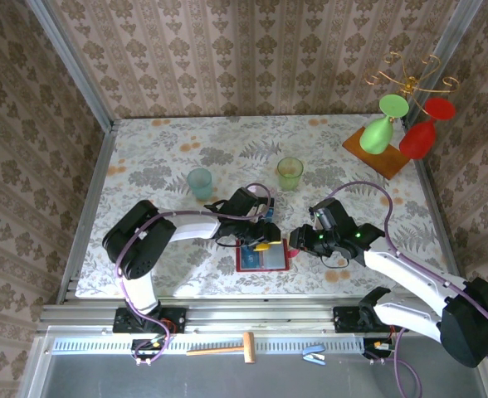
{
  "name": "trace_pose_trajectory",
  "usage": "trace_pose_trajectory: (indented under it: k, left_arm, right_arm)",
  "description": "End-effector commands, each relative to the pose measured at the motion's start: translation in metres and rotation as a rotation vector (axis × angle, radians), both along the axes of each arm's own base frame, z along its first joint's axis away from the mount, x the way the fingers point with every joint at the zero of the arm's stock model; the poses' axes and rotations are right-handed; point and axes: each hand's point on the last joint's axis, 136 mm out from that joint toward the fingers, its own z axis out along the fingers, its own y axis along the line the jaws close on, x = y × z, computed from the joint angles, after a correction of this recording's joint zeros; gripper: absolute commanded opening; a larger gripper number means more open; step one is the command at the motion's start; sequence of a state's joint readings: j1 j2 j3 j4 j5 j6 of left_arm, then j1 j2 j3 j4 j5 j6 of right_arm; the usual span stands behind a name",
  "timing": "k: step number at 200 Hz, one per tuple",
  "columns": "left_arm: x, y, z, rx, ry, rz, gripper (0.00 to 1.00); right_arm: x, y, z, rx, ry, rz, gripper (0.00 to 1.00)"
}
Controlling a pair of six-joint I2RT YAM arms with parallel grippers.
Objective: Take the credit cards out of the card holder
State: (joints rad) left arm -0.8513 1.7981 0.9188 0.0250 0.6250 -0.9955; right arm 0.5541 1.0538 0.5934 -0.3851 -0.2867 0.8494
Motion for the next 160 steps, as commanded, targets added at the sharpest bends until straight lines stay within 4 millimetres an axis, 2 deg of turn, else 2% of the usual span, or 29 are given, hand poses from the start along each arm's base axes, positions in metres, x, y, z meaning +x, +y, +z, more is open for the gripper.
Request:
trace_pose_trajectory:
  k: [1,52,100,160]
  left_arm:
    - [0.003,-0.003,0.015,-0.034,-0.035,-0.003,0.51]
    - [0.006,0.008,0.025,-0.042,-0.067,0.025,0.51]
    - [0.006,0.026,0.028,-0.038,-0.082,0.068,0.5]
    - [0.0,0.059,0.02,-0.008,-0.086,0.133,0.49]
  right_arm:
    - [0.0,-0.003,-0.007,-0.008,0.022,-0.027,0.36]
    - [0.005,0.007,-0.011,0.03,0.043,-0.016,0.35]
    - [0.008,0.021,-0.018,0.032,0.072,0.013,0.35]
    - [0.01,0.048,-0.027,0.024,0.109,0.076,0.34]
